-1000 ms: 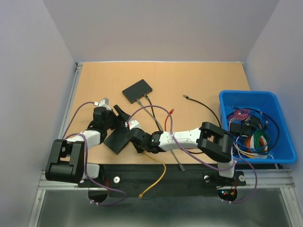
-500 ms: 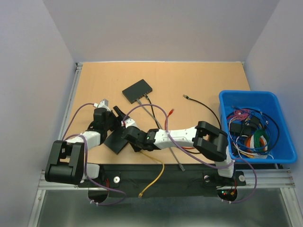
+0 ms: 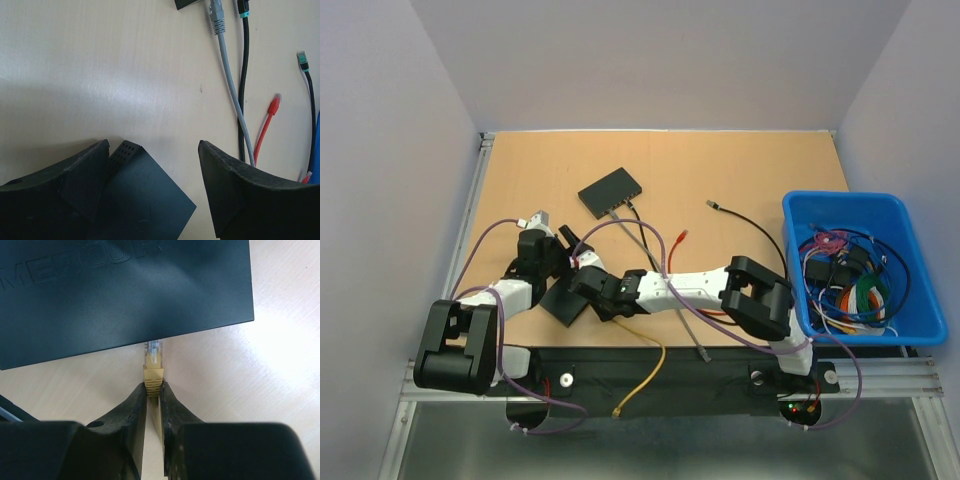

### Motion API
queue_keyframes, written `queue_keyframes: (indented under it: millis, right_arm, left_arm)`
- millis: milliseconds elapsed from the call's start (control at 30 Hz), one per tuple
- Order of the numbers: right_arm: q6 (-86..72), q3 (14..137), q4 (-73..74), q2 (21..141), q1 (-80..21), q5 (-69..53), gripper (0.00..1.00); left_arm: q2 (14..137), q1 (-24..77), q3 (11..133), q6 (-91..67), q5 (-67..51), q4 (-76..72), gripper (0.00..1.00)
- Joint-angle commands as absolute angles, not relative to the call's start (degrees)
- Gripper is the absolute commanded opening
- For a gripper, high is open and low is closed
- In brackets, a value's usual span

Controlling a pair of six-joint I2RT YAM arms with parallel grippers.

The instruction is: Insert the plug into the switch port

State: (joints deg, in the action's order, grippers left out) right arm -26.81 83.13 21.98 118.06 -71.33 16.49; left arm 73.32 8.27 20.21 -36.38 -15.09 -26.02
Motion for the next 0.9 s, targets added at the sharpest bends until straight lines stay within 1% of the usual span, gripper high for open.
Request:
queue_keyframes:
  millis: [0,367,867]
  right_arm:
    - [-26.2,87.53,20.92,119.27,-71.46,19.51,0.0]
    - [-22.5,91.49,21.18,119.27,-71.46,25.39,0.0]
    - [-18.37,93.17,18.55,121.99,-71.46,26.45,0.01]
  left_arm:
    - [71.63,9.32,18.81,-36.12,-16.87,-24.96,0.82]
    - [72.07,10.1,18.02,-36.74,-16.96,-23.29,0.82]
    - [73.04,10.81,18.19,-37.09,-16.96,-23.03,0.8]
